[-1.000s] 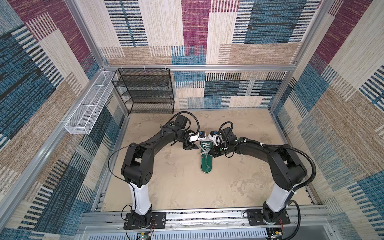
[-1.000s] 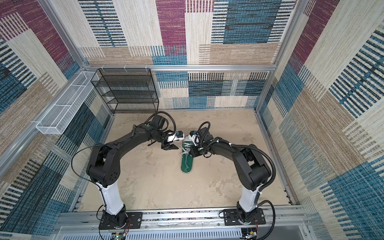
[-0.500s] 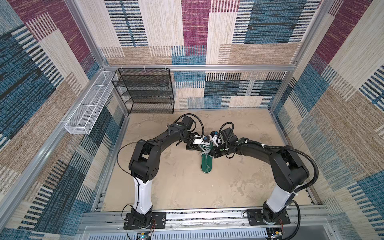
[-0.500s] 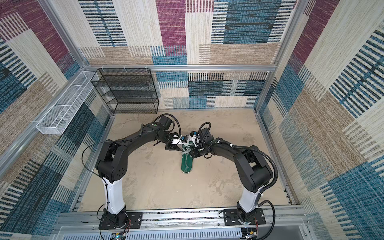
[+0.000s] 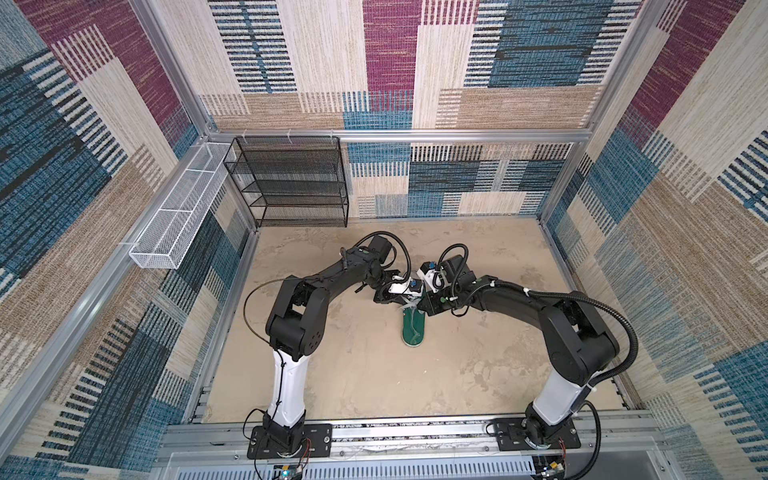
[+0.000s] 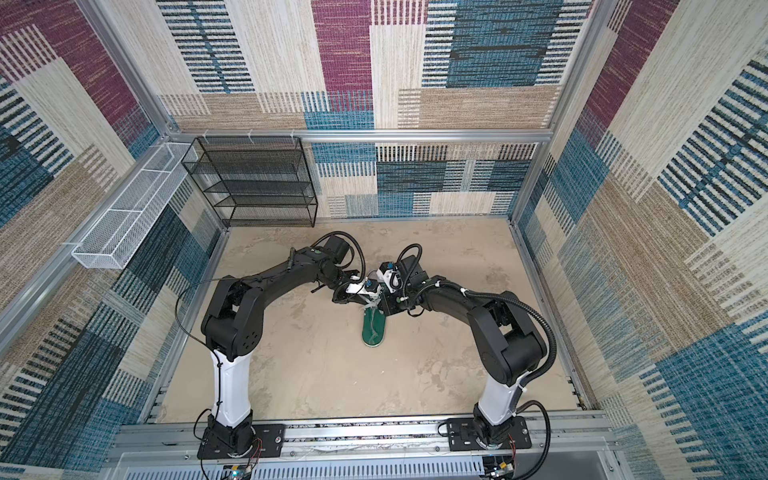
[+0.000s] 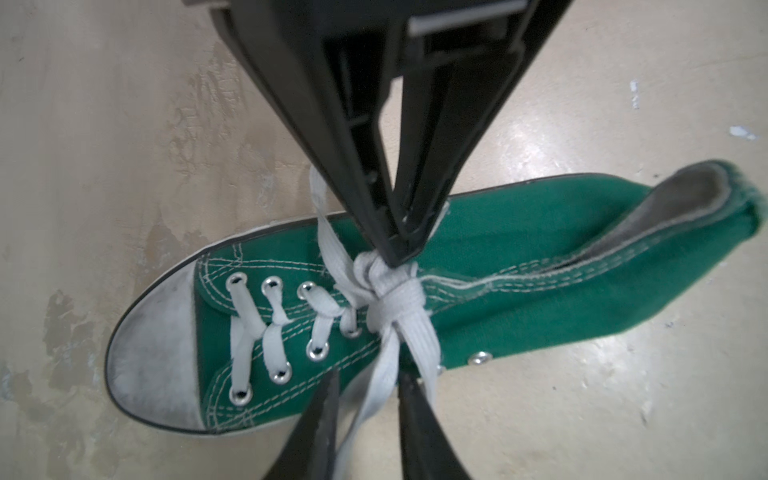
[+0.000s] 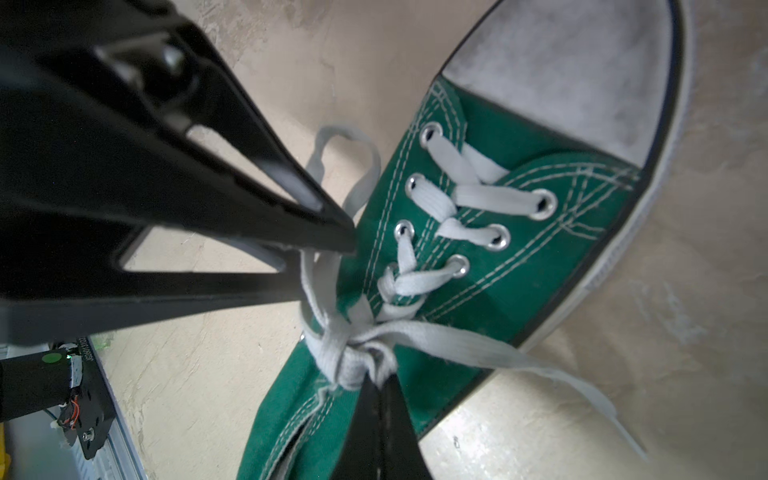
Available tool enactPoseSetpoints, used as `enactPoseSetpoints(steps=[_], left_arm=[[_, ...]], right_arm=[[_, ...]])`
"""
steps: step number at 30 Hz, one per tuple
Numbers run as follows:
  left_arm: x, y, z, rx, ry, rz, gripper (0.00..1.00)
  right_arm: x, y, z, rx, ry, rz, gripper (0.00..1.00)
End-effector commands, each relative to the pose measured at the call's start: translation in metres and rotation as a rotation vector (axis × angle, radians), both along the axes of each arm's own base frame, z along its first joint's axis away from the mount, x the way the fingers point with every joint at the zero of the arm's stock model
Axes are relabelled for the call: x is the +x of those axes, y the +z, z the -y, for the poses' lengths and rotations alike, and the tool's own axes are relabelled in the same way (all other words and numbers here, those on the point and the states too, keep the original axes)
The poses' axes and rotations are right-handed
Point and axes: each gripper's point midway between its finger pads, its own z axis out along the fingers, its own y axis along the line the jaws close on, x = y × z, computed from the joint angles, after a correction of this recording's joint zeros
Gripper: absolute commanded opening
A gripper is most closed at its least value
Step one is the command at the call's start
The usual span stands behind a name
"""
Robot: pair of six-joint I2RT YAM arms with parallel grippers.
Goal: Tie the shoes
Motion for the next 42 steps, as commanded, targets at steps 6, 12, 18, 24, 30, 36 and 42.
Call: enactPoseSetpoints(steps=[6, 12, 18, 24, 30, 36, 42], left_arm=[[0.008, -0.007, -0.011, 0.097, 0.001, 0.061, 0.0], [0.011, 0.003, -0.013, 0.093, 0.006, 0.107, 0.0], [0.013, 0.005, -0.011, 0.079, 0.019, 0.115, 0.0], [0.021, 0.008, -0.013, 0.08, 0.047, 0.167, 0.0], [0.029, 0.006, -0.019, 0.105, 0.087, 0.217, 0.0], [0.029, 0.01, -0.02, 0.073, 0.104, 0.223, 0.0], [0.026, 0.009, -0.024, 0.08, 0.107, 0.215, 0.0]], right_arm=[[-0.003, 0.003, 0.003, -0.007, -0.01, 0.008, 0.0], [-0.003, -0.002, 0.011, -0.045, -0.043, 0.001, 0.0], [-0.009, -0.006, 0.018, -0.057, -0.07, -0.014, 0.0], [-0.015, -0.01, 0.023, -0.073, -0.083, -0.027, 0.0], [-0.02, -0.017, 0.027, -0.083, -0.1, -0.049, 0.0], [-0.023, -0.022, 0.033, -0.102, -0.111, -0.06, 0.0], [-0.021, -0.024, 0.042, -0.12, -0.13, -0.057, 0.0]])
